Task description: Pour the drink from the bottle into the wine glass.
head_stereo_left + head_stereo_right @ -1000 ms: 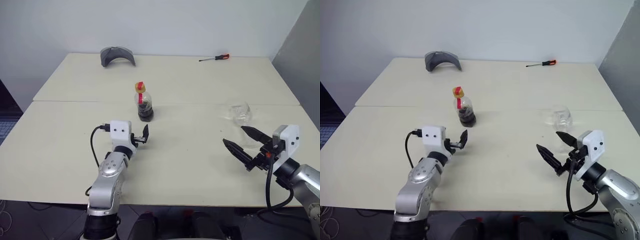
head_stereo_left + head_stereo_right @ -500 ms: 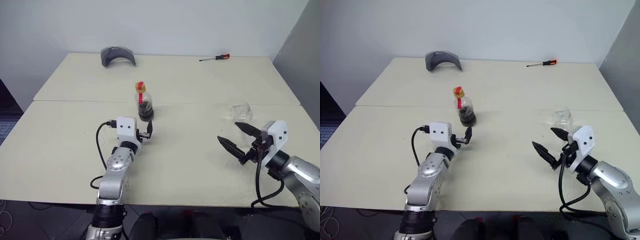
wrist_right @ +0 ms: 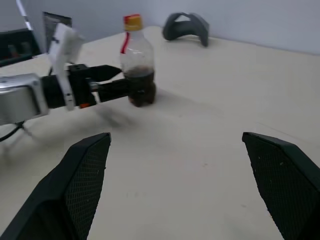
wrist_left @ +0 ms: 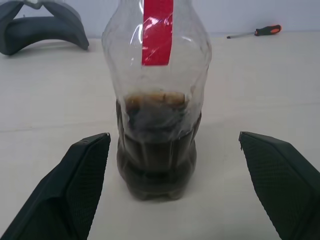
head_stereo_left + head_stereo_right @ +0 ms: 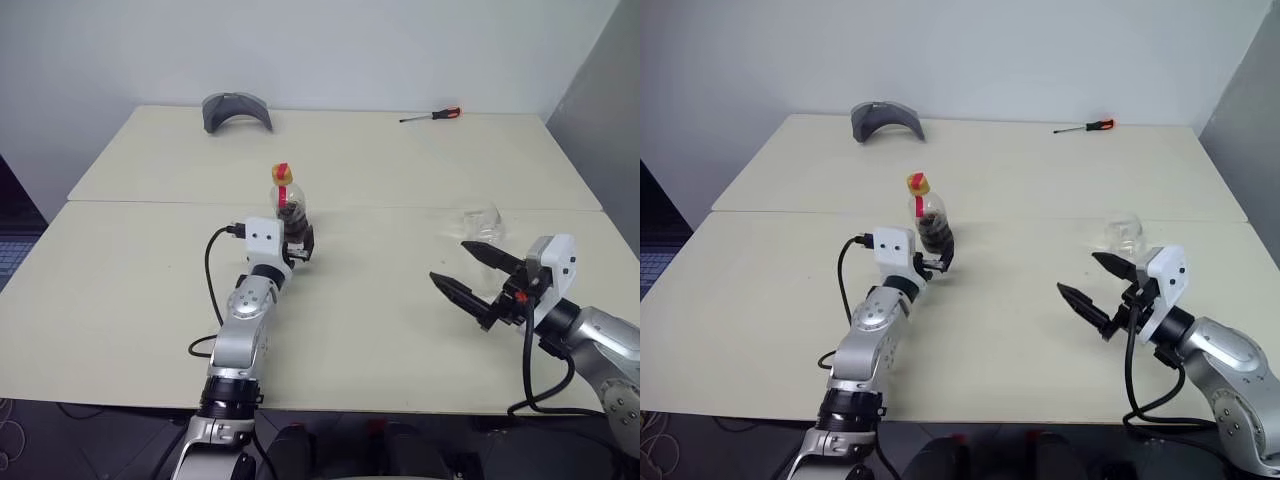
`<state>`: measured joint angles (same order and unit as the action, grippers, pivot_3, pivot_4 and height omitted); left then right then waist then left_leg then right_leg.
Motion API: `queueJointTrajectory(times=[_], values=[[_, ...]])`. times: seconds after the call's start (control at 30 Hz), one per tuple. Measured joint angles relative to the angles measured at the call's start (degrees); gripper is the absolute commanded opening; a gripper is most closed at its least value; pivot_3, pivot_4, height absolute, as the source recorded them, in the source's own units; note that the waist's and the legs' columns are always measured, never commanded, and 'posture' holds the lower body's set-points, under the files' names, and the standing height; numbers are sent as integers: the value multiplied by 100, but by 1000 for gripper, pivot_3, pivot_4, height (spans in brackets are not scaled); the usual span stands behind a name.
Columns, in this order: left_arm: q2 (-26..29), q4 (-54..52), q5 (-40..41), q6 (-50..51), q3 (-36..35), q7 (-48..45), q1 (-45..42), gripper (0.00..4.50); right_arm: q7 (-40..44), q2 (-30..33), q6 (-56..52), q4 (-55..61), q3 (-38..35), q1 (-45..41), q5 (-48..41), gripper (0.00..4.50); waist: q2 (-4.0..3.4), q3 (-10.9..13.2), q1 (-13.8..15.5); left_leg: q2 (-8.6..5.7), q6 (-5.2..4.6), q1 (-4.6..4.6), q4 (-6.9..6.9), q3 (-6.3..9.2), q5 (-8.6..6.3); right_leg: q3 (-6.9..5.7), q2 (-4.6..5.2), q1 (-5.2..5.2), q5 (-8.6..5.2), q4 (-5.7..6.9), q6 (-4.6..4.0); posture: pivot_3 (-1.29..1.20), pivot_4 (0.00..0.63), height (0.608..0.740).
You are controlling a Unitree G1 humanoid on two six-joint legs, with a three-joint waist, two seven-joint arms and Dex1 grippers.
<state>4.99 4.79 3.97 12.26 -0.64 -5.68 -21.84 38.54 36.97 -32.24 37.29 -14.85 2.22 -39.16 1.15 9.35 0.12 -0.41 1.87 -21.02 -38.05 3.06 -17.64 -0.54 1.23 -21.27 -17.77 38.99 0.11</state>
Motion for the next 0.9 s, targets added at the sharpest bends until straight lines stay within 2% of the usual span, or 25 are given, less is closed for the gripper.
queueJointTrajectory(times=[0.33,0.9], values=[[39,647,13,-351,-69,-64,-315,4446,154,77,90,12,64,-78,14,4500,1,1,8,0,17,-1,-1,1,10,-2,0,0,1,0,1,0,150,740],[38,2554,10,-1390,-264,-122,-1371,4446,272,92,279,-123,172,-41,200,4500,3,2,21,-1,21,-1,-3,0,12,-3,1,-1,2,0,3,0,150,740]])
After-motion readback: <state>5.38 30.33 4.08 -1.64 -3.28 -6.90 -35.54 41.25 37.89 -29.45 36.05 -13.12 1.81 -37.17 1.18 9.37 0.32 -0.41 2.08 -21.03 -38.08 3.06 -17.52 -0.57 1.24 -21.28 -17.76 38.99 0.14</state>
